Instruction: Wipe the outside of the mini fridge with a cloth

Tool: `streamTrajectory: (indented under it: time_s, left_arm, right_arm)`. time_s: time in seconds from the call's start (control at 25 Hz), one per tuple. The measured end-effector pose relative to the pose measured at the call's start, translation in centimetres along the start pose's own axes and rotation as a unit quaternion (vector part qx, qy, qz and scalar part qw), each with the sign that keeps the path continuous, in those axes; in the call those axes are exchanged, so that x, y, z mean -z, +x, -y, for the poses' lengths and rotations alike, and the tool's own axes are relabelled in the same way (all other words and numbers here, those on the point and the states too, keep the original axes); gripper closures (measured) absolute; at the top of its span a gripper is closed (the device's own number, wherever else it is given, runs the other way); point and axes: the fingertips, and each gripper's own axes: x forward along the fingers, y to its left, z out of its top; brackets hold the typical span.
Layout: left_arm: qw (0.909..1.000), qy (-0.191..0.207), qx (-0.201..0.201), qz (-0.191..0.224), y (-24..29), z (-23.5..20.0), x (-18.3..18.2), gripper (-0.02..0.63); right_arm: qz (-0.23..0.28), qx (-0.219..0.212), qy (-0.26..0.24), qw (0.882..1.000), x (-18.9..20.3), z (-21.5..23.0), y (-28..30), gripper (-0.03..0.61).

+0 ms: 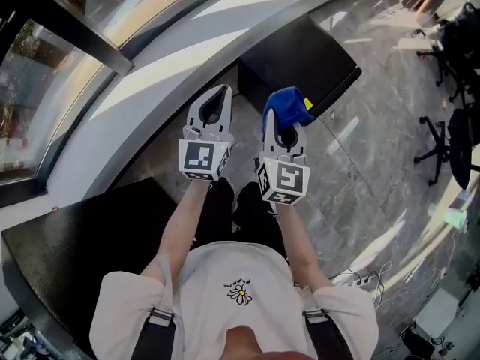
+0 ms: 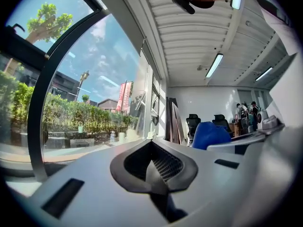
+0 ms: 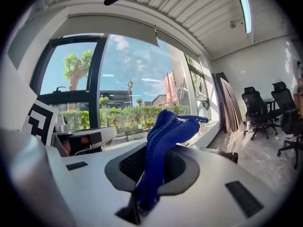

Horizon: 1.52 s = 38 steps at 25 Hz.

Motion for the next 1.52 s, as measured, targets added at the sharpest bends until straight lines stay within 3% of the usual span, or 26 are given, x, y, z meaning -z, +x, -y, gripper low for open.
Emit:
streamTrajectory:
  time_s: [0.2,0.32,0.4,0.52,0.76,0.92,1.04,1.28,1.52]
  left_arm:
    - [0.9998,0.004,-0.01,0.019,2.7,-3.7,17.2,0.609]
    - [0.9991,0.007,-0.006,0.041,5.2,-5.4,26.2,0.609]
    - [0.9983,0.002,0.002,0.058,6.5,-6.2,30.4,0.609]
    - [0.9972,-0.019,0.005,0.073,7.7,-7.1,33.8,0.609]
    - [0.9987,-0.026,0.008,0.043,10.0,-6.8,37.5,0.609]
    - [0.9971,-0.026,0.048,0.053,10.5,-6.2,38.4,0.609]
    - [0.9959,-0.032,0.064,0.055,10.3,-6.3,37.3,0.609]
    - [0.9967,-0.027,0.038,0.066,9.2,-7.7,36.1,0.609]
    - [0.9959,-0.019,0.045,0.077,9.0,-8.0,34.7,0.609]
  right_arm:
    - [0.048,0.034,-0.06,0.996,14.6,1.4,6.6,0.506]
    - [0.083,0.033,-0.069,0.994,22.3,1.7,10.7,0.506]
    - [0.105,0.022,-0.066,0.992,25.8,1.8,12.8,0.506]
    - [0.126,0.007,-0.056,0.99,28.4,2.0,14.5,0.506]
    - [0.118,0.017,-0.078,0.99,29.8,1.8,16.6,0.506]
    - [0.126,0.002,-0.081,0.989,30.9,1.1,17.3,0.506]
    - [0.125,-0.002,-0.086,0.989,31.3,0.9,17.4,0.506]
    - [0.158,-0.012,-0.082,0.984,28.8,-0.5,18.3,0.506]
    - [0.163,-0.005,-0.066,0.984,28.0,-0.3,19.9,0.506]
